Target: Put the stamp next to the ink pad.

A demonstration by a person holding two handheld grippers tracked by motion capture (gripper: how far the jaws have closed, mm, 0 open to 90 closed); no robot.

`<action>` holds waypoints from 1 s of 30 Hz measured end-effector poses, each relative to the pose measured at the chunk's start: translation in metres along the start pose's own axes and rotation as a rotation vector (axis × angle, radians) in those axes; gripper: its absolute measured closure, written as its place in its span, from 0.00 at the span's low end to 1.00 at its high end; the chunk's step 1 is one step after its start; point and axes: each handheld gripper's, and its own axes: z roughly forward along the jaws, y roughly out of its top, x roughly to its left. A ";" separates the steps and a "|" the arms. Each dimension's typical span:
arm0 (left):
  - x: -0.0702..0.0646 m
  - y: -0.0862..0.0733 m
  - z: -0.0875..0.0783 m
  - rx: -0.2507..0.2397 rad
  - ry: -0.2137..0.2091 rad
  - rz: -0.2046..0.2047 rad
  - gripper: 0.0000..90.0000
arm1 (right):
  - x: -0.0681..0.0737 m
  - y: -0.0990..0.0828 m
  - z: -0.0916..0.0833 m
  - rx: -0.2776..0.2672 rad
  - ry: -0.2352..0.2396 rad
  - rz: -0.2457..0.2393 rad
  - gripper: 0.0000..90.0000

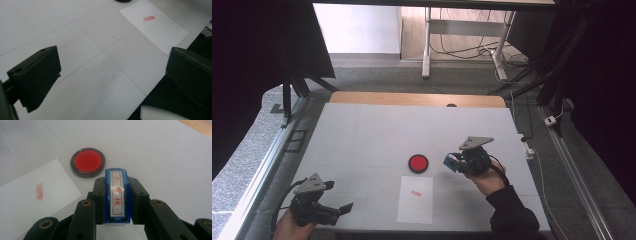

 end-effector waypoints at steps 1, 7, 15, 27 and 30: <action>0.000 0.000 0.000 0.002 -0.002 0.000 0.00 | -0.002 -0.001 0.001 0.004 -0.005 0.001 0.78; 0.001 0.000 0.000 0.000 -0.004 -0.007 0.00 | -0.009 -0.006 0.005 0.035 -0.022 0.004 0.78; 0.001 0.000 0.000 0.002 -0.009 -0.007 0.01 | -0.017 -0.013 0.012 0.066 -0.042 0.013 0.78; 0.001 0.000 0.001 0.006 -0.014 -0.007 0.01 | -0.025 -0.020 0.022 0.097 -0.051 0.041 0.78; 0.001 0.000 0.001 0.008 -0.013 -0.006 0.01 | -0.026 -0.021 0.024 0.101 -0.046 0.046 0.78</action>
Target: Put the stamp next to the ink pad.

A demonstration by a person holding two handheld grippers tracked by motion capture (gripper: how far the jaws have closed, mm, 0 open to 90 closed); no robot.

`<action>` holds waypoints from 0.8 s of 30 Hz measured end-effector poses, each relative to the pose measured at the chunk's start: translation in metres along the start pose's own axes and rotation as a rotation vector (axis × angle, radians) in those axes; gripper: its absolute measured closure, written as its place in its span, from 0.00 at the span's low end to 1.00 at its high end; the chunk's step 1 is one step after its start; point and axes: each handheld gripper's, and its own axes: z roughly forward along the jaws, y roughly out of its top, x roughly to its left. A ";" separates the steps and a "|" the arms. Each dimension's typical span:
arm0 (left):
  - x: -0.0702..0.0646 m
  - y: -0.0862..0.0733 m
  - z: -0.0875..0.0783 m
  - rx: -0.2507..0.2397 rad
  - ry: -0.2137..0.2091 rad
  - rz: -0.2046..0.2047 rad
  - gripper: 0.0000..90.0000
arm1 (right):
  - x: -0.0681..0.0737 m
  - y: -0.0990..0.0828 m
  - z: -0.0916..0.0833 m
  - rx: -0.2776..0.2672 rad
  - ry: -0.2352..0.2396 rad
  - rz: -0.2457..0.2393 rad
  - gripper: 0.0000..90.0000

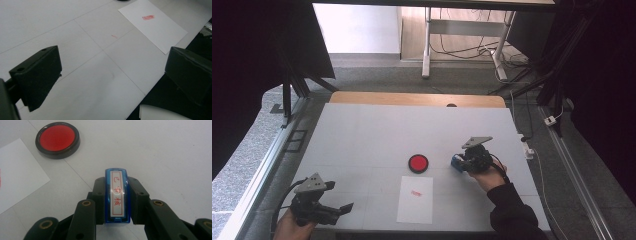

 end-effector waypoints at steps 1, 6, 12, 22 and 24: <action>0.000 0.000 0.000 0.000 0.000 0.000 0.01 | 0.000 0.000 0.000 0.004 0.000 0.000 0.78; 0.000 0.000 0.000 0.003 0.002 -0.002 0.01 | -0.001 -0.001 0.002 0.006 0.003 0.011 0.75; 0.000 0.000 0.000 0.004 0.000 -0.003 0.01 | -0.001 0.000 0.000 -0.004 0.006 0.019 0.72; 0.000 0.000 0.000 0.004 0.001 -0.004 0.01 | 0.000 0.003 -0.011 -0.039 0.020 0.053 0.53; 0.000 0.000 0.000 0.004 0.002 -0.004 0.01 | 0.002 0.004 -0.013 -0.042 0.023 0.064 0.48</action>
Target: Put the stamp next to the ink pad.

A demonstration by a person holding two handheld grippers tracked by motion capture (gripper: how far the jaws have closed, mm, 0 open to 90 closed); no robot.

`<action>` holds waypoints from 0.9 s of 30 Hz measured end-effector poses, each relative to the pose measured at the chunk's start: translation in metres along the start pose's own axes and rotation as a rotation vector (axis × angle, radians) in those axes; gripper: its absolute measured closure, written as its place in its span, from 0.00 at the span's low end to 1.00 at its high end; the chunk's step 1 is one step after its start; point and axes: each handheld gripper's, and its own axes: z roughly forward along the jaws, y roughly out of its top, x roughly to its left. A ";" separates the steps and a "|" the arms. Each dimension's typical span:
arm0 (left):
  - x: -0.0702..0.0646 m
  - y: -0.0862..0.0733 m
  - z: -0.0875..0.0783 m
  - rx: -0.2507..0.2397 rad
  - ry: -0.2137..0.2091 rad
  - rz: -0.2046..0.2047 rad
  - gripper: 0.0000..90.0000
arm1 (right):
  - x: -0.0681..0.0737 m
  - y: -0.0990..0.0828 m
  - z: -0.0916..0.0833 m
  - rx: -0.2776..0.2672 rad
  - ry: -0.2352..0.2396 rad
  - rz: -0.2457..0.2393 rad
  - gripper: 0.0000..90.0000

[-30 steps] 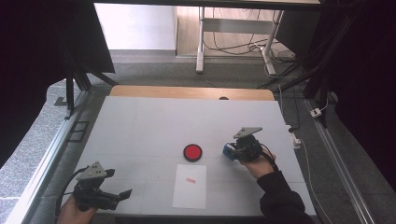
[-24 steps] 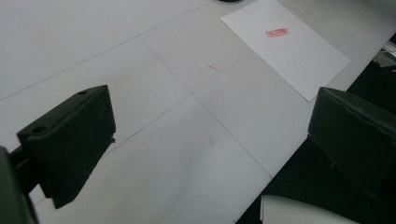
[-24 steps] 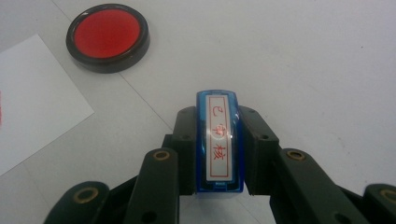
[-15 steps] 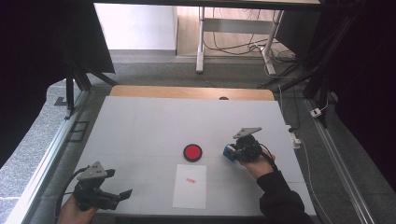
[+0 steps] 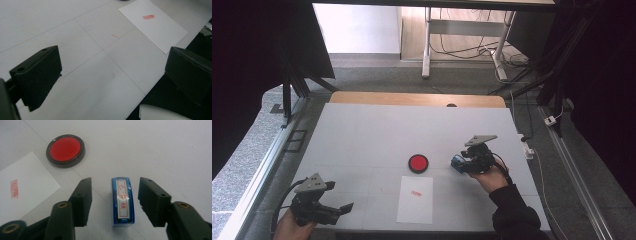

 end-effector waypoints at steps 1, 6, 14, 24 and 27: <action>0.000 0.000 0.000 -0.001 0.000 0.000 0.01 | 0.001 0.000 0.000 -0.001 0.001 0.003 0.46; 0.000 0.000 0.000 0.000 0.002 0.003 0.01 | 0.004 0.000 -0.002 -0.009 0.006 0.018 0.36; 0.000 0.000 0.000 0.000 0.002 0.001 0.01 | 0.012 0.001 -0.010 -0.031 0.012 0.042 0.26; 0.000 0.000 0.000 0.004 0.001 0.004 0.01 | 0.018 -0.003 -0.021 -0.080 0.025 0.058 0.19; 0.000 0.000 0.000 0.004 0.001 0.004 0.01 | 0.020 -0.005 -0.022 -0.080 0.025 0.056 0.16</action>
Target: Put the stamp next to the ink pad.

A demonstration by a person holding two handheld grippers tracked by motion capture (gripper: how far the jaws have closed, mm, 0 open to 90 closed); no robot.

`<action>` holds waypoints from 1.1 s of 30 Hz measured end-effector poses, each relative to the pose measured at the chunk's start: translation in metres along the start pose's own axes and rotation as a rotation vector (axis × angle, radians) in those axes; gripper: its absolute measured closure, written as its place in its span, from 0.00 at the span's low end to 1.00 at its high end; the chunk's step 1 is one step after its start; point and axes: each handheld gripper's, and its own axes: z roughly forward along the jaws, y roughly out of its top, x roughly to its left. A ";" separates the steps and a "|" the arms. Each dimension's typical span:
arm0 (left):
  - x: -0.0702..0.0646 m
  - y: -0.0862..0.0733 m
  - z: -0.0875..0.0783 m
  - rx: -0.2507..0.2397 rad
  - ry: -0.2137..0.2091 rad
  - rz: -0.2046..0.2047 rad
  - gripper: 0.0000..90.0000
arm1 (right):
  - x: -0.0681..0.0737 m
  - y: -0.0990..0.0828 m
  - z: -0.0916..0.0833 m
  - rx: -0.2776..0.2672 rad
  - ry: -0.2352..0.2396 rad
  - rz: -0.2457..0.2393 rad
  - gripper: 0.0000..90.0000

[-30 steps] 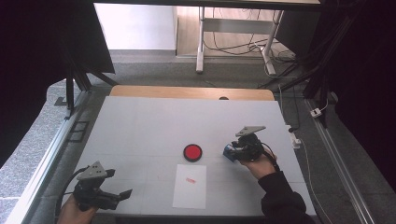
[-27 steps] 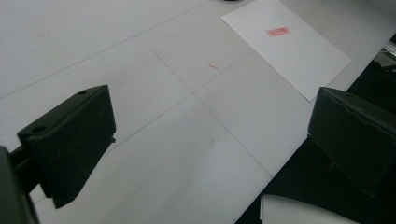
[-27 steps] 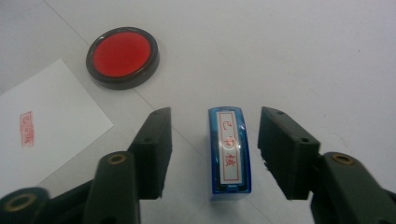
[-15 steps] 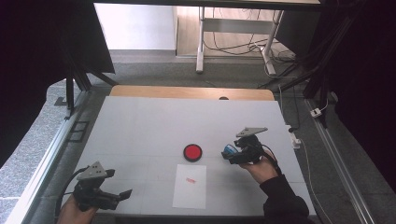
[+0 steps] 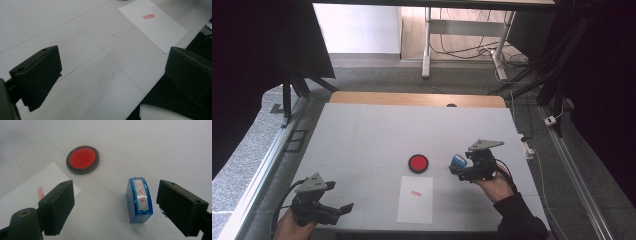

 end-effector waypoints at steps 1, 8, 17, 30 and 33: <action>0.000 0.000 0.000 0.000 0.000 0.000 0.01 | 0.001 -0.001 -0.001 -0.001 0.002 0.001 0.15; 0.000 0.000 0.000 0.000 -0.001 0.001 0.01 | 0.006 -0.005 -0.008 -0.007 0.000 -0.001 0.06; 0.000 0.000 0.000 0.001 -0.001 0.002 0.01 | 0.009 -0.014 -0.019 -0.019 -0.009 0.003 0.02; 0.000 0.000 0.000 0.001 0.001 -0.007 0.01 | 0.017 -0.027 -0.039 -0.037 -0.041 0.008 0.00; 0.001 0.000 0.000 0.001 0.000 -0.008 0.01 | 0.018 -0.032 -0.044 -0.040 -0.044 0.015 0.00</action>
